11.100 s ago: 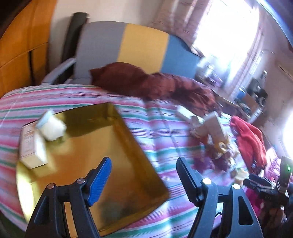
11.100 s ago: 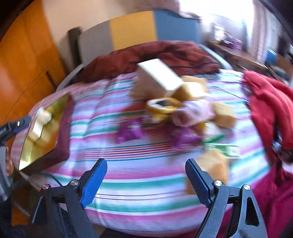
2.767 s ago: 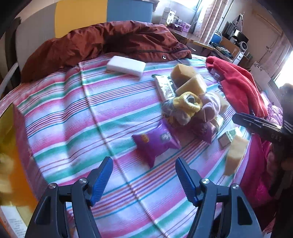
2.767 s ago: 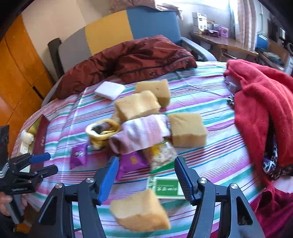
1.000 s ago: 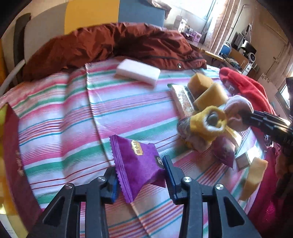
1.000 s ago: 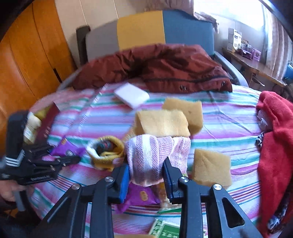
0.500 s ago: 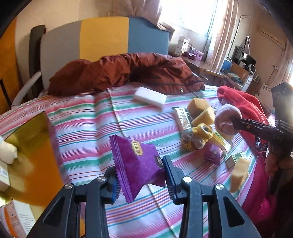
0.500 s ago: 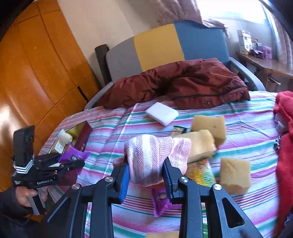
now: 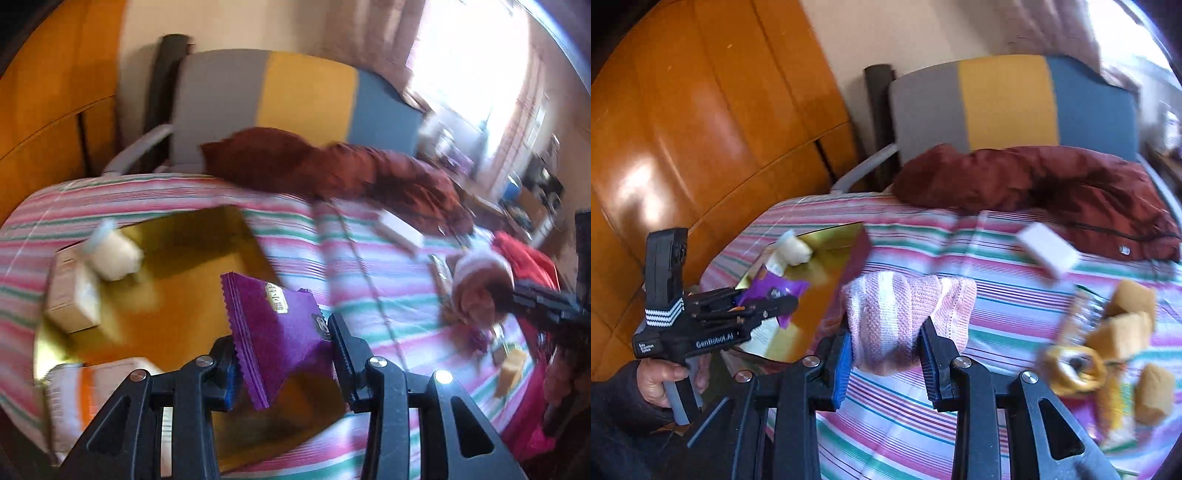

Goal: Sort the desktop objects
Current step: 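Carry the pink sock and purple packet over the gold tray with both tools, then open both tools to drop the sock and packet into the tray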

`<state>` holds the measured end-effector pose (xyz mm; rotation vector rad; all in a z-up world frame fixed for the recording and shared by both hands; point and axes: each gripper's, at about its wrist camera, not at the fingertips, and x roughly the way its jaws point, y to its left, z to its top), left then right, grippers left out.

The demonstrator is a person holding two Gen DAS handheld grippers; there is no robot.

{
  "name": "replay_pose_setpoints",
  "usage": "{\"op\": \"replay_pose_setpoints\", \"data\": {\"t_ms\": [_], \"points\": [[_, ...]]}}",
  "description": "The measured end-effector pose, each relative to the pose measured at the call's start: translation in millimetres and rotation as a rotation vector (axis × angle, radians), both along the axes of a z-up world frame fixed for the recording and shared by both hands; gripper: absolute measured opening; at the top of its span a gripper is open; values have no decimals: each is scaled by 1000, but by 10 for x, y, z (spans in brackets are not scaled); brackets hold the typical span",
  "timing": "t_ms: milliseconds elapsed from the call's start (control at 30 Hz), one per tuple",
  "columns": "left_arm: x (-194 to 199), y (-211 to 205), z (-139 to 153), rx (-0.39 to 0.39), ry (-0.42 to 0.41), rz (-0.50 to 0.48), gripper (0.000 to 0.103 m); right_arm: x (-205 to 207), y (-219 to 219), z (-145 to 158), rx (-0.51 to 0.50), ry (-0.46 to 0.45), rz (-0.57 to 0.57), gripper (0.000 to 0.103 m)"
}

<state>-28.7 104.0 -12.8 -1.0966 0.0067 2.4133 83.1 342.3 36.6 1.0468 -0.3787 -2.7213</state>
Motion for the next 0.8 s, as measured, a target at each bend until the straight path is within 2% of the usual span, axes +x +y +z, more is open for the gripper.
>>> {"op": "replay_pose_setpoints", "data": {"t_ms": [233,367,400,433,467,500,533,633,800], "points": [[-311,-828,37,5,23,204,41,-480,-670,-13,-73,-38,68,33],[-482,-1135,-52,-15,8,291,42,-744,-989,7,-161,-40,78,33],[-517,-1173,-86,-23,-2,296,47,-791,-1042,10,-179,-39,79,37],[-559,-1216,-137,-38,-23,305,53,-843,-1113,20,-200,-37,80,47],[-588,-1289,-197,-46,-39,340,56,-912,-1191,27,-218,-38,73,52],[-597,-1324,-234,-40,-52,350,57,-975,-1256,24,-244,-42,74,67],[-602,-1375,-275,-27,-69,354,58,-1004,-1303,17,-273,-40,81,72],[-536,-1530,-346,-10,-83,394,59,-1043,-1412,-11,-307,-54,101,72],[-363,-1669,-326,19,-71,426,59,-936,-1447,-100,-310,-99,97,72]]}}
